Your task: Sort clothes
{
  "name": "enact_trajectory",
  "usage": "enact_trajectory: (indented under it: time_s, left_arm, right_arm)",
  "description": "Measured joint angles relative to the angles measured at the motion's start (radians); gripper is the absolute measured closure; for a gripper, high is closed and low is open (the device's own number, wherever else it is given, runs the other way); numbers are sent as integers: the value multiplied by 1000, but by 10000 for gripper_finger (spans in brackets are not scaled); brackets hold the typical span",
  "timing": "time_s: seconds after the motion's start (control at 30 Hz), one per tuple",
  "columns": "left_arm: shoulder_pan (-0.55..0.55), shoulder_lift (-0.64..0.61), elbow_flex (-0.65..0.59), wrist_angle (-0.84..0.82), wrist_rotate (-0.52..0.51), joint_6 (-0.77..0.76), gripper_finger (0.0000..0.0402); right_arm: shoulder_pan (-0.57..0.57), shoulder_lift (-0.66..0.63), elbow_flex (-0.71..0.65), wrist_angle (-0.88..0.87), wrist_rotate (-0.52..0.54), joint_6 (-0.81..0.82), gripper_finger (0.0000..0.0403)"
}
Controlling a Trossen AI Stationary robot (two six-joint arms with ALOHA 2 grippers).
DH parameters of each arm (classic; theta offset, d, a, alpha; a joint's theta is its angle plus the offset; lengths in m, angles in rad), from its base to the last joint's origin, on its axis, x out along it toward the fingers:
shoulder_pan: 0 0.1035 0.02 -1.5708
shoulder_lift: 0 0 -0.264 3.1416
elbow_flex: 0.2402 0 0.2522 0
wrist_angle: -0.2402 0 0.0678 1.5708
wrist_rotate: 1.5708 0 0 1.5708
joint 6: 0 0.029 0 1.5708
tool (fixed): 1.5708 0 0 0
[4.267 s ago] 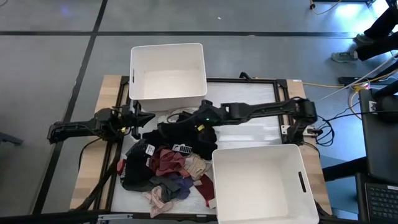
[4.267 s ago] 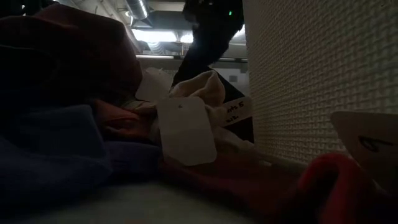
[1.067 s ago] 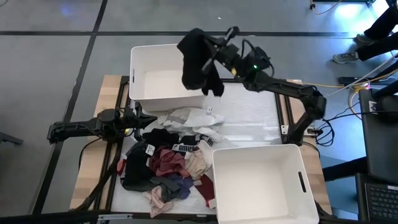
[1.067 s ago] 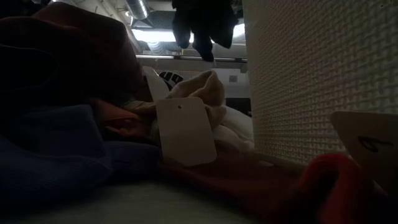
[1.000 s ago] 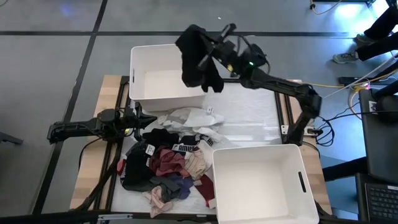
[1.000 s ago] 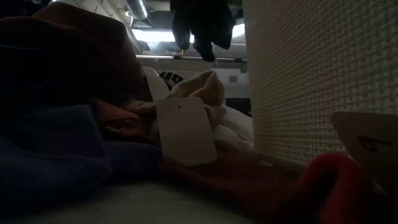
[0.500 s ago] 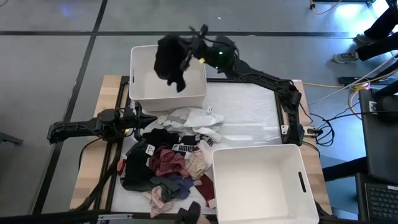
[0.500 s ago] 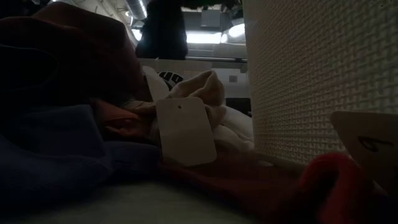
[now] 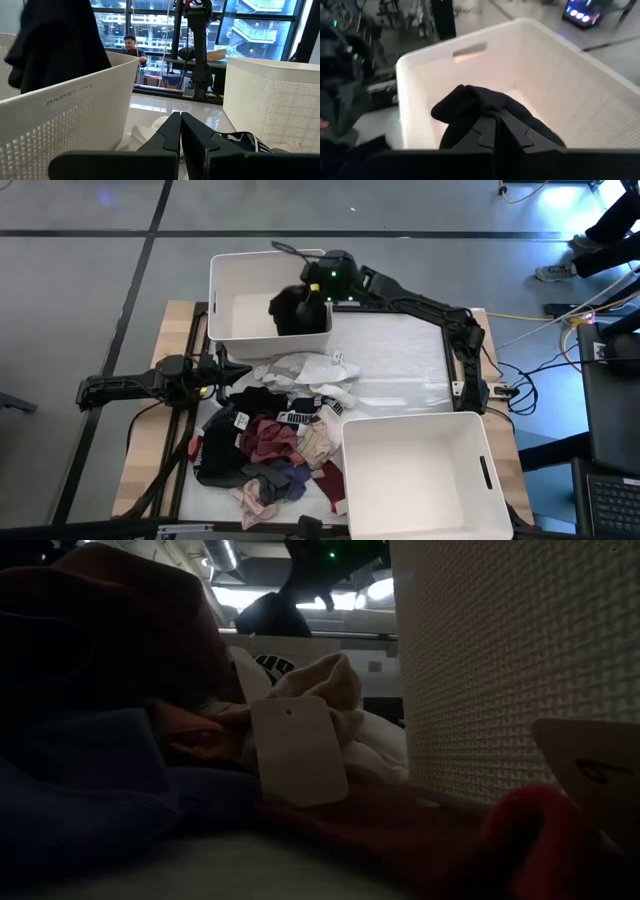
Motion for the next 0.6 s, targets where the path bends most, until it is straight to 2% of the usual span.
enact_trajectory:
  time_s: [0.07,0.13,0.23,0.37,0.6]
  left_arm:
    - [0,0,0,0,0,4,398]
    - [0,0,0,1,0,5,398]
    - [0,0,0,2,-2,5,398]
    - [0,0,0,0,-4,0,398]
    - [0,0,0,1,-4,-1,398]
  right_arm:
    - [9,10,0,-22,24,46,385]
    - [22,26,0,-10,98,104,376]
    - [32,43,0,-28,160,117,358]
    - [37,55,0,-43,156,119,321]
    - [39,54,4,-65,115,87,223]
